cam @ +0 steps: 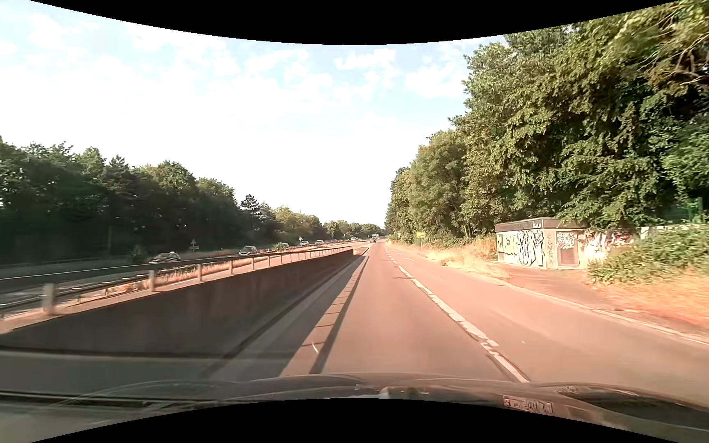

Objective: Follow the waypoints while adhering to traffic rules and regulations

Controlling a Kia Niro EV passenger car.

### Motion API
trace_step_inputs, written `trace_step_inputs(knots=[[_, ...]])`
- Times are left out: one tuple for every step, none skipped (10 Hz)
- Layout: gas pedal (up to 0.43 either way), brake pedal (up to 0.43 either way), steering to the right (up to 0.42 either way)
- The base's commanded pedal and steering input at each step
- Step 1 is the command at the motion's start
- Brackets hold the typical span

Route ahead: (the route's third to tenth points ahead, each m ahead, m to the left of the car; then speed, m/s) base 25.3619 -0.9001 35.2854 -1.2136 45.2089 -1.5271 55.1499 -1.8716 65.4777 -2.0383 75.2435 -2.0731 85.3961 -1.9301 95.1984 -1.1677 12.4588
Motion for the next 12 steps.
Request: trace_step_inputs(knots=[[0.138,0.0,0.001],[0.138,0.0,0.002],[0.138,0.0,0.001],[0.138,0.0,0.002],[0.138,0.0,0.001],[0.138,0.0,0.001],[0.15,0.0,0.002],[0.15,0.0,0.002],[0.15,0.0,0.002],[0.15,0.0,0.002],[0.15,0.0,0.003],[0.15,0.0,0.003]])
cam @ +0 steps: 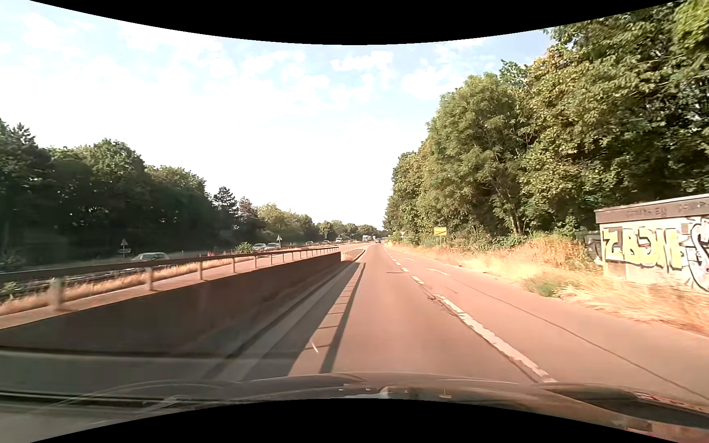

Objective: Follow the waypoints while adhering to traffic rules and regulations

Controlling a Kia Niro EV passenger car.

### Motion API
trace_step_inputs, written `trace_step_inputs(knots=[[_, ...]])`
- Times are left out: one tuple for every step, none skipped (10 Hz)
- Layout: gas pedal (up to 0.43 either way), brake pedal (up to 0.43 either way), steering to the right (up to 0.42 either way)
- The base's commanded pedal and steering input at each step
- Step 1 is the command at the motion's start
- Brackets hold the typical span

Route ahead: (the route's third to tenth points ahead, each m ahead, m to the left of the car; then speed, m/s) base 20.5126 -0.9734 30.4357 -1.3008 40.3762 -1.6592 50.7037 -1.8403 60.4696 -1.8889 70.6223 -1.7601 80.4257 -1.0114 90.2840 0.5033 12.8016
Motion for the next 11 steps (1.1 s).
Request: trace_step_inputs(knots=[[0.15,0.0,0.006],[0.15,0.0,0.007],[0.15,0.0,0.006],[0.15,0.0,0.006],[0.15,0.0,0.005],[0.15,0.0,0.005],[0.157,0.0,0.005],[0.157,0.0,0.005],[0.169,0.0,0.005],[0.177,0.0,0.004],[0.189,0.0,0.003]])
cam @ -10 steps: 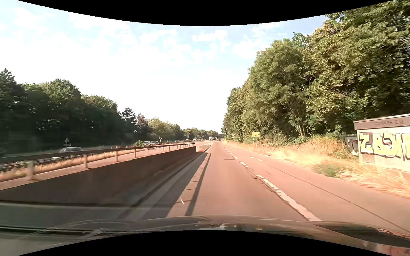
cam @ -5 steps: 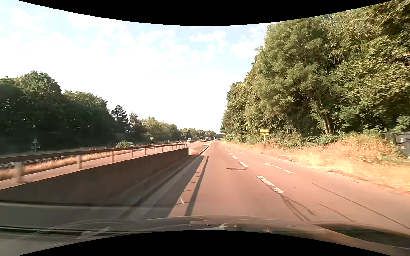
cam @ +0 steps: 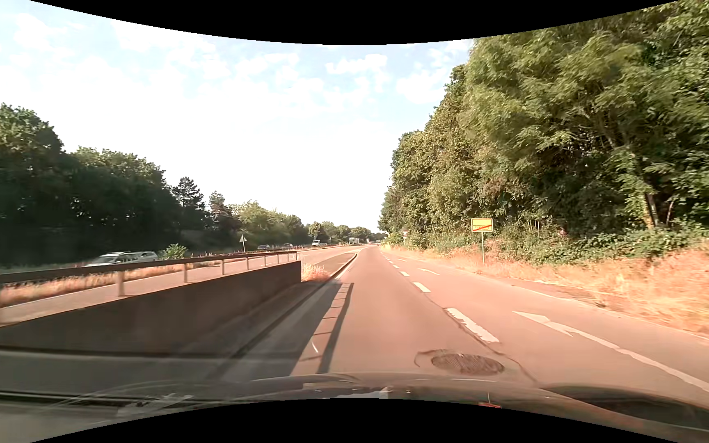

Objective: Follow the waypoints while adhering to traffic rules and regulations

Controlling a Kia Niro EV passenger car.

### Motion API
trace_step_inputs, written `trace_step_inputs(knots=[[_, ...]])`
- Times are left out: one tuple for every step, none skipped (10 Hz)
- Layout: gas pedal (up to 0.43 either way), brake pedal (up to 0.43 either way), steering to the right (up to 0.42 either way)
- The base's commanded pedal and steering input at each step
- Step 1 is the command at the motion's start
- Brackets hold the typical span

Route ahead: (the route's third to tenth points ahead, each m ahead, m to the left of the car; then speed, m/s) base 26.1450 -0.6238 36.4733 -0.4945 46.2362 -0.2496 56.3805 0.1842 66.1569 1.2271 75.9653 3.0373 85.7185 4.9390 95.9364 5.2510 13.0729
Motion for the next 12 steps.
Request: trace_step_inputs(knots=[[0.189,0.0,0.003],[0.189,0.0,0.003],[0.197,0.0,0.002],[0.197,0.0,-0.001],[0.209,0.0,-0.002],[0.209,0.0,-0.002],[0.22,0.0,-0.001],[0.228,0.0,-0.001],[0.228,0.0,-0.002],[0.228,0.0,-0.001],[0.24,0.0,-0.001],[0.24,0.0,-0.002]])
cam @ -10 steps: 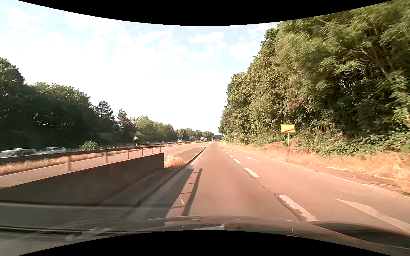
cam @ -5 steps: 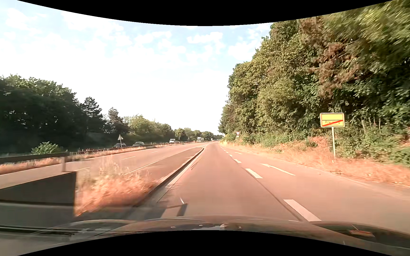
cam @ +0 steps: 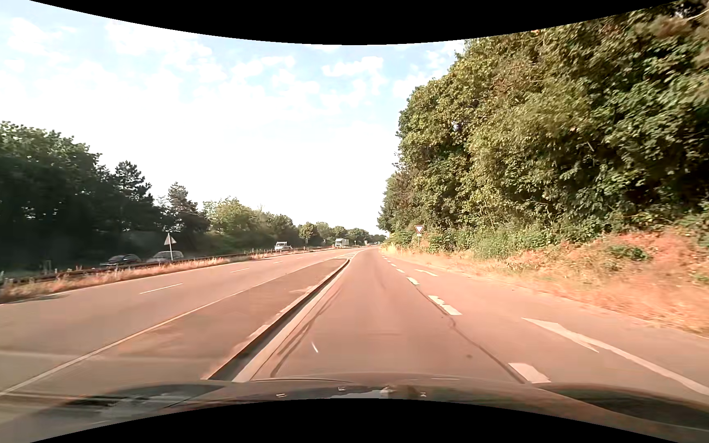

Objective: Follow the waypoints while adhering to traffic rules and regulations

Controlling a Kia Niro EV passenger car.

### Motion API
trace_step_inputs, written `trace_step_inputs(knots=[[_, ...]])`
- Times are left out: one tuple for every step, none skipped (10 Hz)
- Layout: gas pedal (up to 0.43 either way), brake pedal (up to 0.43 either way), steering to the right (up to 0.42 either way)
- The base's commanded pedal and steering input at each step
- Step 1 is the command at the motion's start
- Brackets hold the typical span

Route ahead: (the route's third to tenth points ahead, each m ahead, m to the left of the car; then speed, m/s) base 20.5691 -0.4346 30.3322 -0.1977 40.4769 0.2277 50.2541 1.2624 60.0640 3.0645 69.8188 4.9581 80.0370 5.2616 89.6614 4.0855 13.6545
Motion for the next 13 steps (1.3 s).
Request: trace_step_inputs(knots=[[0.24,0.0,-0.002],[0.248,0.0,-0.002],[0.248,0.0,-0.002],[0.248,0.0,-0.002],[0.248,0.0,-0.002],[0.248,0.0,-0.002],[0.248,0.0,-0.003],[0.248,0.0,-0.003],[0.248,0.0,-0.003],[0.26,0.0,-0.003],[0.268,0.0,-0.002],[0.28,0.0,-0.002],[0.28,0.0,-0.002]])
